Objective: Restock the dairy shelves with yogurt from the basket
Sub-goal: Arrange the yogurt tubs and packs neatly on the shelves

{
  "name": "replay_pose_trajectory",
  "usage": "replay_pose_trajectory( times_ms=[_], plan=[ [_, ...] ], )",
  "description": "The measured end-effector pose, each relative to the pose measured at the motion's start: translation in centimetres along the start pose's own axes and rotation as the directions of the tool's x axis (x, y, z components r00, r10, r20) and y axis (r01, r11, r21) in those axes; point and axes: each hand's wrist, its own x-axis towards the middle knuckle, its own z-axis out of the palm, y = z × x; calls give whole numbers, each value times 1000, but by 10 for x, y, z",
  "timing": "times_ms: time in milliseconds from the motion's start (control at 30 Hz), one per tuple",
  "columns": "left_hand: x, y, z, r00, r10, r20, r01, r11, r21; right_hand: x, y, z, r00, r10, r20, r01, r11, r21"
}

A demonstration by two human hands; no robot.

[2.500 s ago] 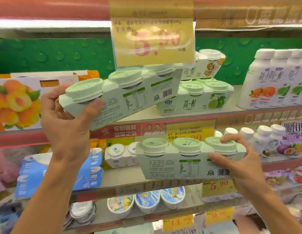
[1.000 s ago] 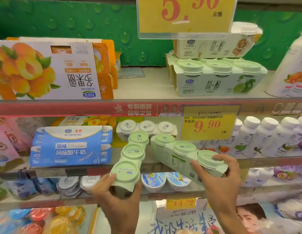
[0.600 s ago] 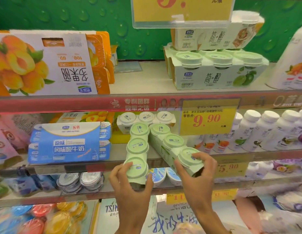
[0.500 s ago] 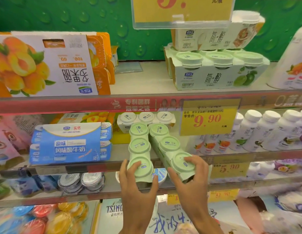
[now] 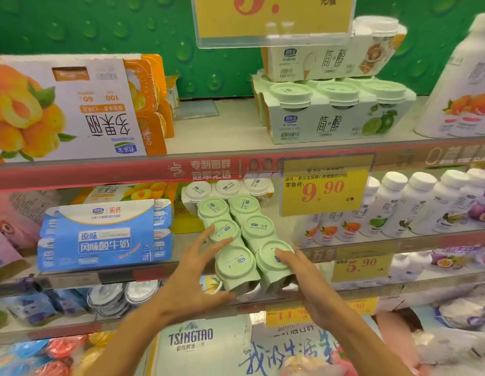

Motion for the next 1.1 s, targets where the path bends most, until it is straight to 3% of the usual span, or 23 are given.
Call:
replay_pose_trajectory(
  times_ms=[100, 200, 400, 533, 733, 1100],
  plan=[
    [30, -7, -24, 981, -16, 192, -54, 933, 355, 0, -11, -3, 987, 136, 83, -143, 986, 90],
    [57, -6, -31, 969, -5, 247, -153, 773, 615, -3, -16, -8, 991, 126, 51, -132, 983, 127],
    [80, 5, -29, 965, 114, 236, -248, 688, 682, -21, -20, -20, 997, 73, -5, -69, 970, 233],
    [90, 11, -23, 968, 97, 230, -239, 625, 743, -33, -32, -26, 998, 12, -61, 2, 972, 235],
    [103, -7, -34, 989, 11, 148, -132, 522, 843, -38, -36, -41, 994, -12, -111, 37, 973, 228],
    [107, -3, -19, 993, -112, -36, 92, 545, 833, -12, -33, -35, 986, -53, -160, 93, 962, 258]
  ],
)
